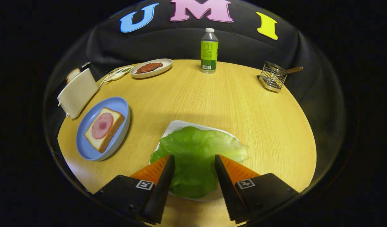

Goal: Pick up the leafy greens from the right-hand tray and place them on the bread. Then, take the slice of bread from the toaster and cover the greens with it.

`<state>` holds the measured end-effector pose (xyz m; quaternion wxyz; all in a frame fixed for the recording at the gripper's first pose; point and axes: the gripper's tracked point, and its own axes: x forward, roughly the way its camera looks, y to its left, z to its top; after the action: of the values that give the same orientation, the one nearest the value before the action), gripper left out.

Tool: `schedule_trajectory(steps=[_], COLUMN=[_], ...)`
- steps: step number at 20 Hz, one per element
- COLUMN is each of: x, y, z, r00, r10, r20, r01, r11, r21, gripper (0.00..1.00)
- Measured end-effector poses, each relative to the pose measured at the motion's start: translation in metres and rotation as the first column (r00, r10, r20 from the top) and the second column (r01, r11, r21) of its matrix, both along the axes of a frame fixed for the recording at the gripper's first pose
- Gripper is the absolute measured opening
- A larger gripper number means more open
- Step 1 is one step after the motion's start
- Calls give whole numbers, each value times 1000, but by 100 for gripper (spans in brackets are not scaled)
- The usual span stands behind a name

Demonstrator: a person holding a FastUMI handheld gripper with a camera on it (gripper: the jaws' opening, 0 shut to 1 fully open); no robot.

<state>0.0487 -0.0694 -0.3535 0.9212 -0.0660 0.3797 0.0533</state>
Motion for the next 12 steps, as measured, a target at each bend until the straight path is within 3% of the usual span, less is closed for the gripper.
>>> schedule_trajectory(steps=[1, 4, 5, 6, 7, 8, 12], x=[0, 2, 3, 3, 5, 3, -4], y=[0, -7, -5, -5, -8, -7, -8], z=[1, 3, 3, 3, 3, 4, 13], r00=[1000, 1000, 1000, 999, 1000, 999, 997], r10=[10, 4, 1, 14, 5, 8, -5], r20=[-8, -23, -27, -30, -27, -45, -71], r01=[-10, -4, 0, -14, -5, -7, 9], r11=[1000, 1000, 1000, 1000, 1000, 1000, 999], r21=[-5, -5, 4, 0, 0, 15, 51], gripper=[66, 63, 30, 23, 23, 9, 7])
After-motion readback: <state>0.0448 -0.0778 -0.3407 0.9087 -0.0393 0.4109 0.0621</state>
